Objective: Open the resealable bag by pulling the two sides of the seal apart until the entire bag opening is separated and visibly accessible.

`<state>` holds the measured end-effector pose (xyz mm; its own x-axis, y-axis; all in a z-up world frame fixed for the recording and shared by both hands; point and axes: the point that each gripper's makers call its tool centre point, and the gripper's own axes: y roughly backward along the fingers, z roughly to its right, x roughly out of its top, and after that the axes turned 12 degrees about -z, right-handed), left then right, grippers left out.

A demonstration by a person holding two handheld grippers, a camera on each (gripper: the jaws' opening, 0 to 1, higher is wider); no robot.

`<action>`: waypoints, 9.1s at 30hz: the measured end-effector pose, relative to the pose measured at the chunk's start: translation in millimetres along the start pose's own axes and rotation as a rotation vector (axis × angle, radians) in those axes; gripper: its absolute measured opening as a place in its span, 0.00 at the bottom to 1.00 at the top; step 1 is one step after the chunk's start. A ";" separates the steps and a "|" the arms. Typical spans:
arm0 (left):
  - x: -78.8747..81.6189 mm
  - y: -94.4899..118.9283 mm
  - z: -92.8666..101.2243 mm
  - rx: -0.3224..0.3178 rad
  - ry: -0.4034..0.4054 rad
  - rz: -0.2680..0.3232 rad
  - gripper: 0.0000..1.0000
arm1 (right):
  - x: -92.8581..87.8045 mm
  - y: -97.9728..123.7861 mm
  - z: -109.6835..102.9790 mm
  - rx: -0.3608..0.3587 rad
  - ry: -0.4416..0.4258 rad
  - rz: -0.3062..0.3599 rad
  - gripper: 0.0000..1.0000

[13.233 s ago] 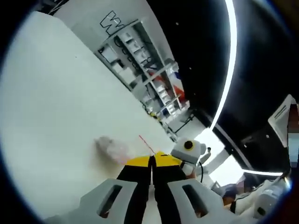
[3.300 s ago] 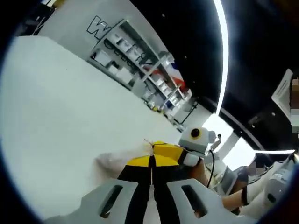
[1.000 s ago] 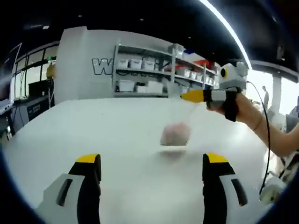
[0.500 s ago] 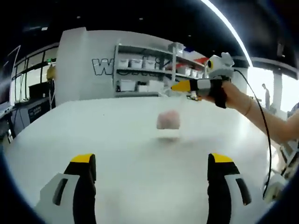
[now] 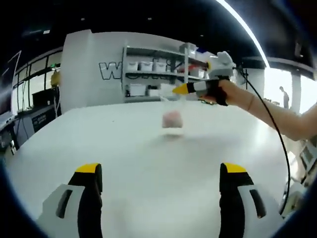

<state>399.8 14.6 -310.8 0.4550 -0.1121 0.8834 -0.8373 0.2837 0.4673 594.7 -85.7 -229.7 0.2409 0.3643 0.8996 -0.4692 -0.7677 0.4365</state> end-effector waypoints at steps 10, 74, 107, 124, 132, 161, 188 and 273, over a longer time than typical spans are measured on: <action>-0.5 0.8 -2.6 0.000 -0.001 0.000 0.98 | 13.4 -20.1 29.0 -0.061 0.051 -0.005 0.00; -15.1 0.8 10.6 -0.026 -0.013 -0.056 0.94 | -7.4 -78.9 65.1 -0.148 0.049 -0.085 0.00; -18.1 9.7 5.5 -0.015 0.020 -0.041 0.94 | -18.6 -72.7 30.0 -0.053 0.041 -0.133 0.24; -18.4 9.4 13.3 -0.033 0.030 -0.035 0.94 | -35.6 -46.0 15.7 -0.039 0.036 -0.138 0.29; -17.6 10.3 14.7 -0.034 0.028 -0.034 0.94 | -36.6 -38.3 11.0 -0.039 0.036 -0.138 0.31; -21.8 14.4 11.7 -0.049 0.063 -0.019 0.94 | -77.6 6.4 -20.4 -0.037 -0.010 -0.145 0.41; -22.4 22.2 3.3 -0.042 0.087 0.000 0.93 | -108.0 58.7 -48.8 -0.088 -0.046 -0.091 0.45; -20.5 44.1 -12.0 -0.020 0.167 0.073 0.99 | -169.9 146.5 -102.0 -0.188 -0.240 -0.038 1.00</action>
<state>357.2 40.8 -308.8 0.4386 0.0683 0.8961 -0.8646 0.3040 0.4000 398.4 -206.3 -317.1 0.4449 0.2383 0.8633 -0.5998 -0.6366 0.4848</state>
